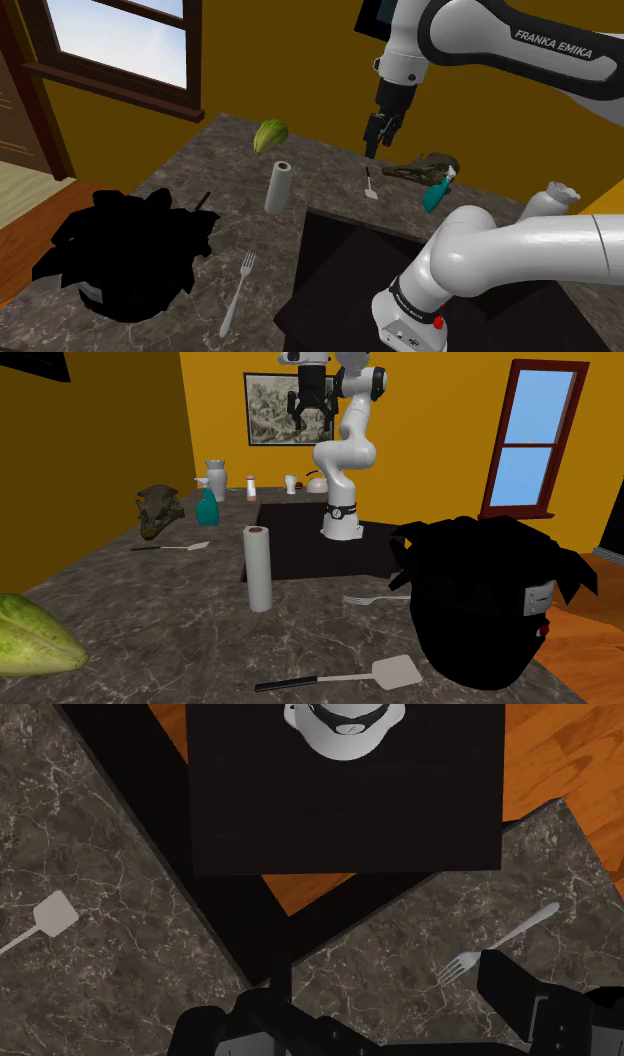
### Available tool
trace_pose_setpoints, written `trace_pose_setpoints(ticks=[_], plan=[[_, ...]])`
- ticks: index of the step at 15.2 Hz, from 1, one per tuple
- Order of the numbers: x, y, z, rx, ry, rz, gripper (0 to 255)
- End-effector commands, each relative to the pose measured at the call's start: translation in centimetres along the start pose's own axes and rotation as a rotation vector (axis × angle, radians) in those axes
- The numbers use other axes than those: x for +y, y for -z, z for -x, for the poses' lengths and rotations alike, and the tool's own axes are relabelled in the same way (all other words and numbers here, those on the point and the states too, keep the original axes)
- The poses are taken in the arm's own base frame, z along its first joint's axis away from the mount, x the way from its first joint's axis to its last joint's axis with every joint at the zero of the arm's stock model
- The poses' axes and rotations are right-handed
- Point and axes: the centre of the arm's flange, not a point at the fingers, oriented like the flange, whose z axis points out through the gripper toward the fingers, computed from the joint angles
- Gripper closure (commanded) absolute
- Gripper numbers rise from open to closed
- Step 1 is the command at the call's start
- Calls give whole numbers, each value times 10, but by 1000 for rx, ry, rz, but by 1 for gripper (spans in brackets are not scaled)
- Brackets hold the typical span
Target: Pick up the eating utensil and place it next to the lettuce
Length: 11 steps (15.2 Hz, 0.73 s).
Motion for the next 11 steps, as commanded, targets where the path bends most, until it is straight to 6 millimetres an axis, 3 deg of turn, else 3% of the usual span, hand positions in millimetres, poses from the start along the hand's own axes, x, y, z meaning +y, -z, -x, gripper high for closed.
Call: trace_pose_setpoints(ticks=[1,11], plan=[[0,0,0,0,0,0,0],[-77,-103,-9,46,-271,-31,0]])
